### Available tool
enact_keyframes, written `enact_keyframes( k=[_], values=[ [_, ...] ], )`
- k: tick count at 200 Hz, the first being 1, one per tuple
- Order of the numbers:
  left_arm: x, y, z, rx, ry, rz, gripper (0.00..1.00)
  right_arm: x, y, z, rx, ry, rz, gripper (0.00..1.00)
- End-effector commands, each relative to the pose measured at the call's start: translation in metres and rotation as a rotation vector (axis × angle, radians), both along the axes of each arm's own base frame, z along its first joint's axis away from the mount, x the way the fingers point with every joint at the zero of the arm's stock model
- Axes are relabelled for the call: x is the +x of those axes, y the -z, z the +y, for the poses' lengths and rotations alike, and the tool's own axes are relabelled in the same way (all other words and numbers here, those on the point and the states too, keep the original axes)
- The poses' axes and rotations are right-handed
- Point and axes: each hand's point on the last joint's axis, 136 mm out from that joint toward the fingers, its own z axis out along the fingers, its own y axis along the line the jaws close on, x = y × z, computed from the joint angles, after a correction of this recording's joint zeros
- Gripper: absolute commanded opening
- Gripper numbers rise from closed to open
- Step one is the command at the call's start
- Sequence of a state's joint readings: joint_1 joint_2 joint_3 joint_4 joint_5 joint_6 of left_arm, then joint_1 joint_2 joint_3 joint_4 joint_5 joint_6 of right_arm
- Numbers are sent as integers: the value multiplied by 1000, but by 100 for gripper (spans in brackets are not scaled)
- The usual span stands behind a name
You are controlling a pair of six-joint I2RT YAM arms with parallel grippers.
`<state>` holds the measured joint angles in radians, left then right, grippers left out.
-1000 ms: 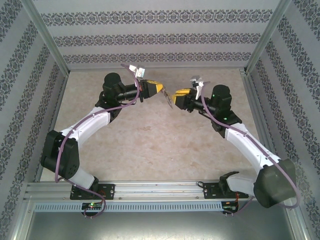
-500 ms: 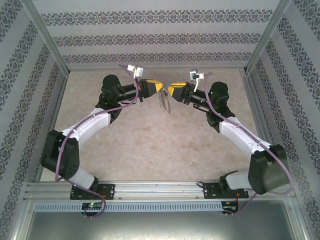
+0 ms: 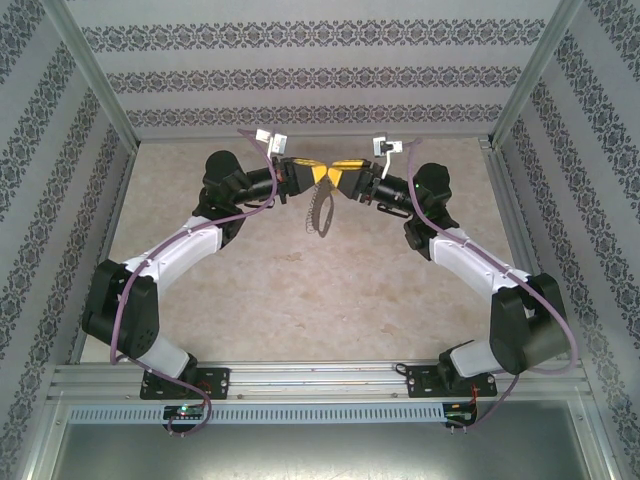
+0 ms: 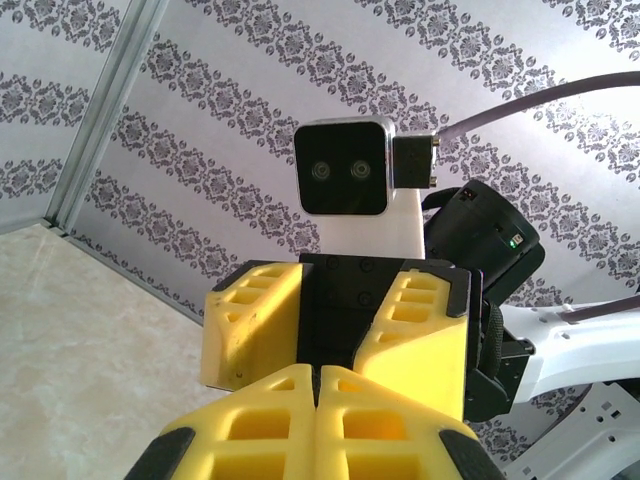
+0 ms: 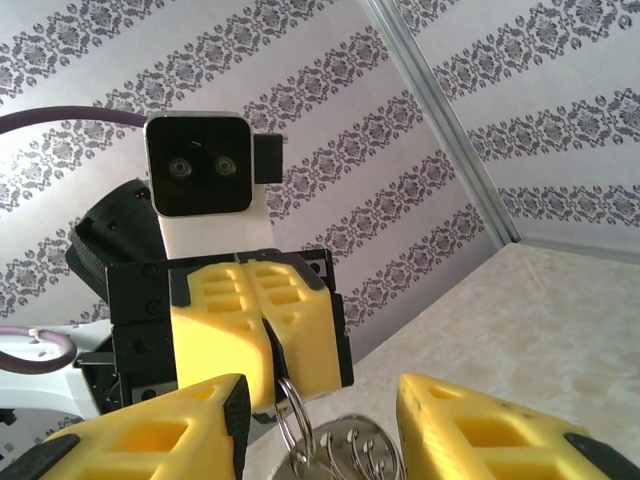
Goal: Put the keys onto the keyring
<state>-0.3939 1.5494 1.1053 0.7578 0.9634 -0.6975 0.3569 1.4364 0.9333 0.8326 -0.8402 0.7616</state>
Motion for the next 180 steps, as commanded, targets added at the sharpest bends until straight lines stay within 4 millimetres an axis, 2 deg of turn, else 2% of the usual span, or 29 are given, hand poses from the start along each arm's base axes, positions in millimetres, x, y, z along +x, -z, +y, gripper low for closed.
enact_keyframes(
  k=[1, 124, 141, 180],
  values=[
    [-6, -16, -4, -37, 13, -70, 0, -7, -18, 6, 24, -40, -66, 42],
    [-6, -20, -5, -34, 9, -81, 0, -11, 1, -1, 16, -28, -39, 40],
    [-6, -20, -5, -33, 12, -79, 0, -11, 1, -2, 20, -32, -39, 36],
    [-5, -18, -6, -30, 14, -76, 0, -10, -2, -1, 24, -37, -42, 21]
  ],
)
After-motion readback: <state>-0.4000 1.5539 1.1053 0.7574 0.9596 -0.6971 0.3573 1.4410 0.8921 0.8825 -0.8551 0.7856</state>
